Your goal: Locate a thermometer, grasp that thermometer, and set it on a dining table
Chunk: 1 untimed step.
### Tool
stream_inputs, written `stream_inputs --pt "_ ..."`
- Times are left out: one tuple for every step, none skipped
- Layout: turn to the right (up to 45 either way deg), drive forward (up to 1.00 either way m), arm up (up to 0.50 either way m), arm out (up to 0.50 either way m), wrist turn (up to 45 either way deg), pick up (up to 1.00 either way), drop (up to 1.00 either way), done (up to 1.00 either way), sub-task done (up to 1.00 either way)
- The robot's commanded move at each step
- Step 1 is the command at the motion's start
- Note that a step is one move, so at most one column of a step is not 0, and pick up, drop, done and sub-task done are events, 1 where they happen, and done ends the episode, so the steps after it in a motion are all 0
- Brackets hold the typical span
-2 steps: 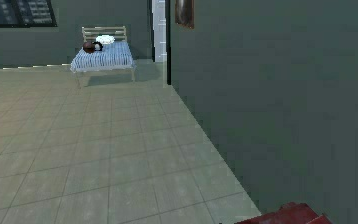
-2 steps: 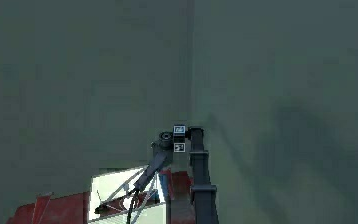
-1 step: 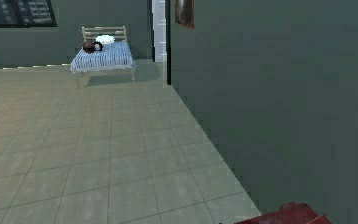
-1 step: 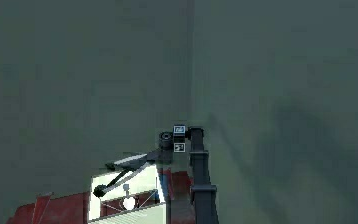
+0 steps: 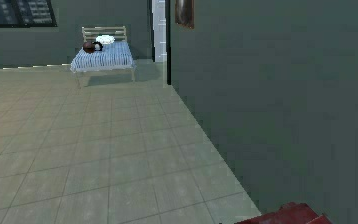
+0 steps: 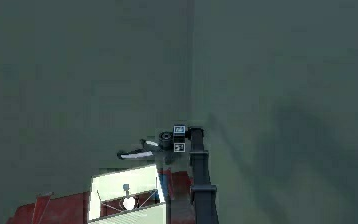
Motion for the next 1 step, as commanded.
stream_inputs --pt "0.0 0.00 0.00 0.00 15.0 0.00 0.00 0.00 0.00"
